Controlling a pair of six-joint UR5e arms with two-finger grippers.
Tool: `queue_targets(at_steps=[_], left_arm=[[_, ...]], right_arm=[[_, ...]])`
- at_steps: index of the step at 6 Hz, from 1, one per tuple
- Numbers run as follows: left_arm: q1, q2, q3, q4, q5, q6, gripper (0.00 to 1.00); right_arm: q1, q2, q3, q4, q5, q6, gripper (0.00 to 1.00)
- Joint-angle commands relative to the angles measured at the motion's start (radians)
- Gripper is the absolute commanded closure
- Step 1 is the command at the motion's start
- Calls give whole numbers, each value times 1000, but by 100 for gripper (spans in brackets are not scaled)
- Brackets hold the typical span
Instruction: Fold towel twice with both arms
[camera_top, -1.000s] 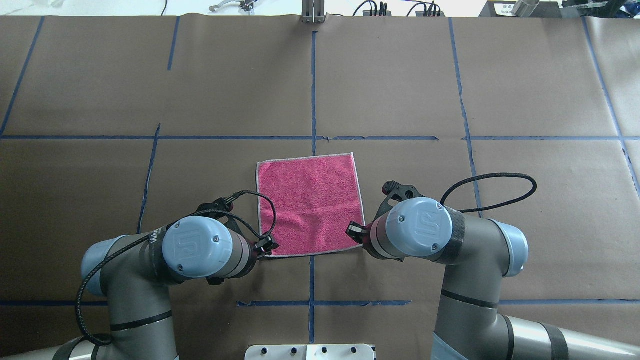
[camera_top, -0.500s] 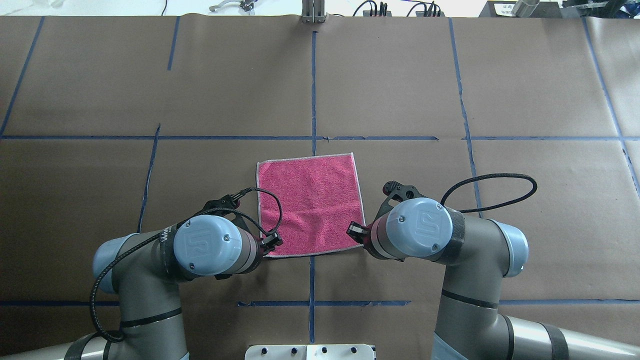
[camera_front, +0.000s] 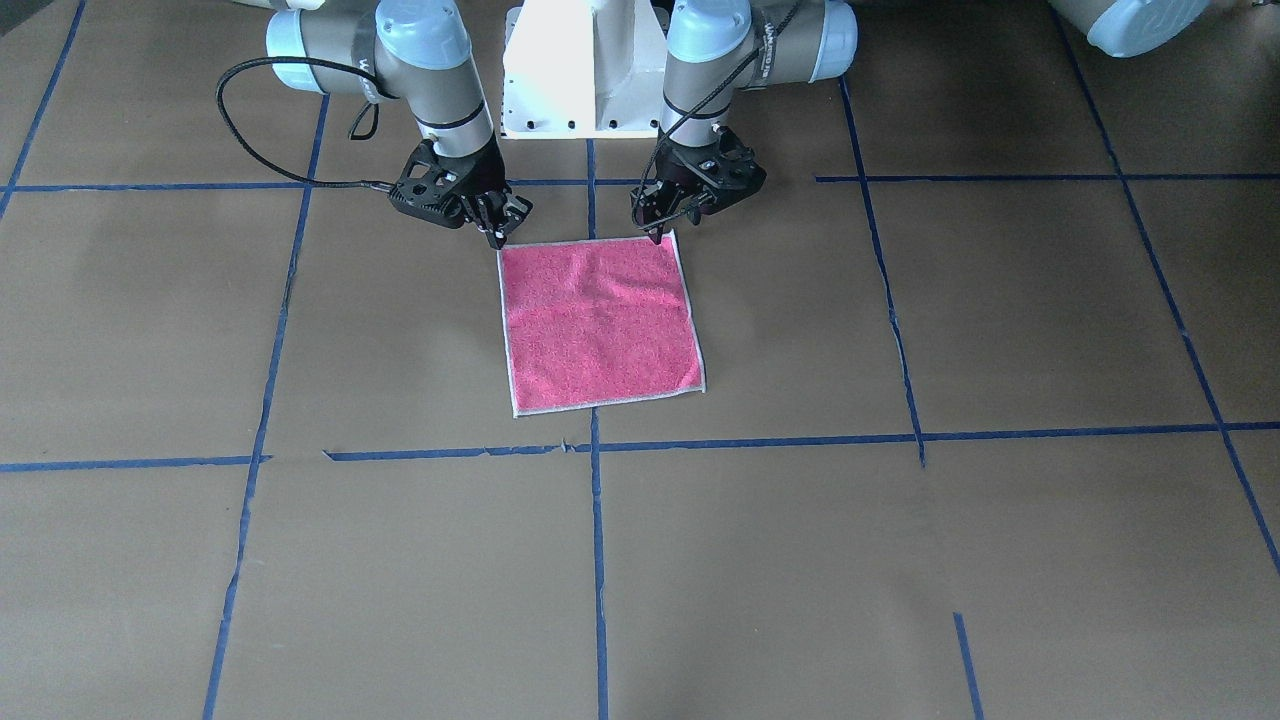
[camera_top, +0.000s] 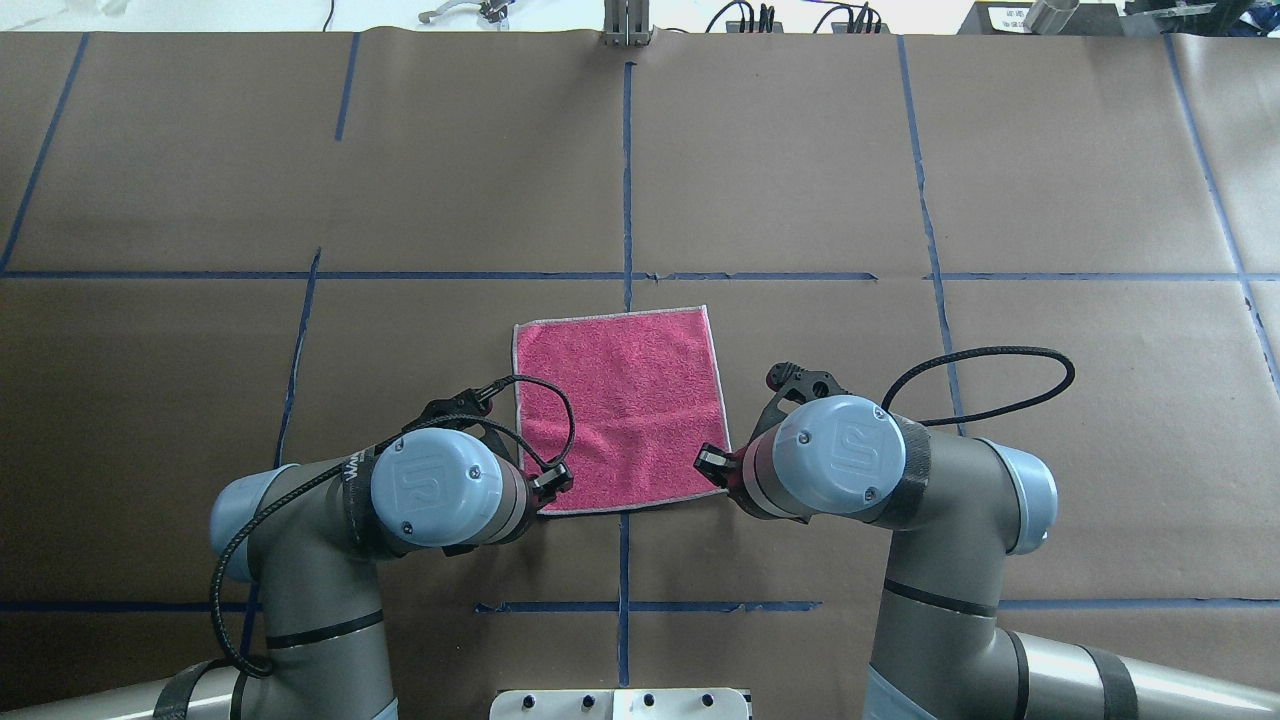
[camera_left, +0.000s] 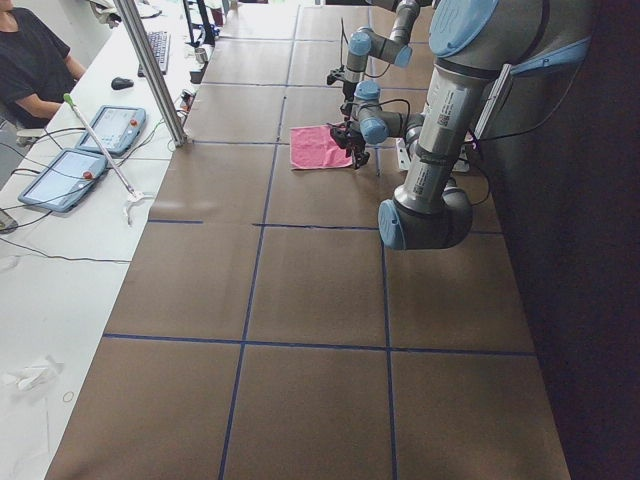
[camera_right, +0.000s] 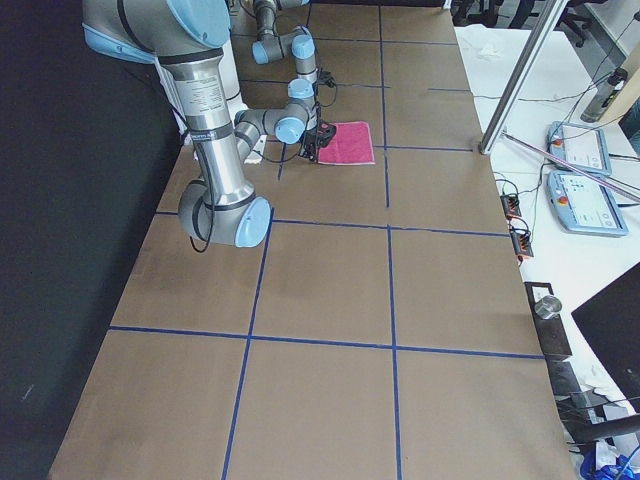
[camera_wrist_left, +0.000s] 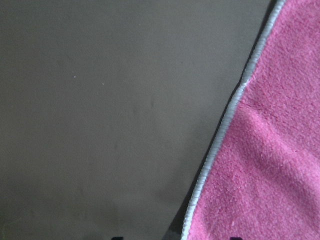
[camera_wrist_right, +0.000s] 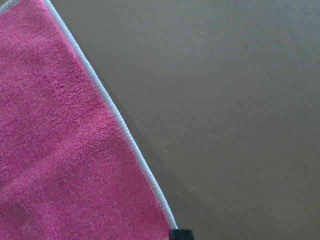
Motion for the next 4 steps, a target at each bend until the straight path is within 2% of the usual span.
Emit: queue_targets(at_steps=[1, 3, 4], left_arm=[[-1, -6, 4, 4, -1, 1, 89], [-4, -6, -7, 7, -1, 2, 100], [-16, -6, -22, 9, -6, 2, 100]], right_arm=[[0, 1, 1, 0, 0, 0, 100], [0, 0, 1, 0, 0, 0, 100], [0, 1, 3, 0, 0, 0, 100]])
